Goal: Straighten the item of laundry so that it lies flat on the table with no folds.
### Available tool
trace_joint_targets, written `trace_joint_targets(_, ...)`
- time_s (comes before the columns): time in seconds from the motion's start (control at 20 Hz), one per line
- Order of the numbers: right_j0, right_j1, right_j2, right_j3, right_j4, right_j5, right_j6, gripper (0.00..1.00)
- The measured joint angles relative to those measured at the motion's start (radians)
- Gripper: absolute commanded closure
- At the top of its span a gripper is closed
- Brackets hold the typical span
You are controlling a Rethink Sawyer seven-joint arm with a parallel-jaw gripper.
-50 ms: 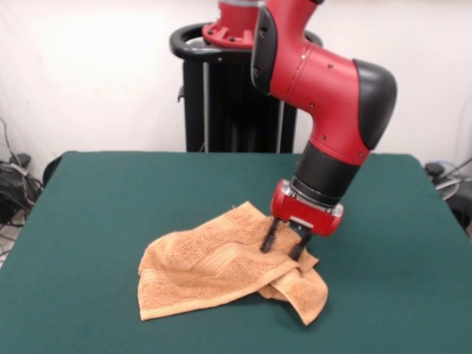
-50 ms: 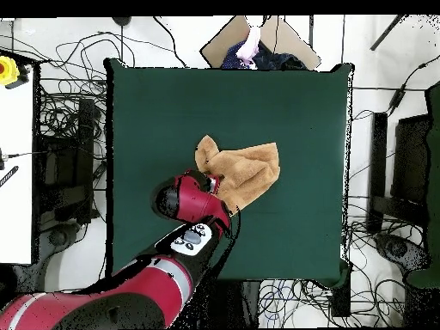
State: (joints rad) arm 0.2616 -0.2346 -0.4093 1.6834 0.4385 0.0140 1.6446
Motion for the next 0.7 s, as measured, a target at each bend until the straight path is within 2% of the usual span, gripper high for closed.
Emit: trace_joint_targets(0.7, 0.000, 0.003, 0.002, 0.001, 0.030, -0.005, 0.000, 1.00)
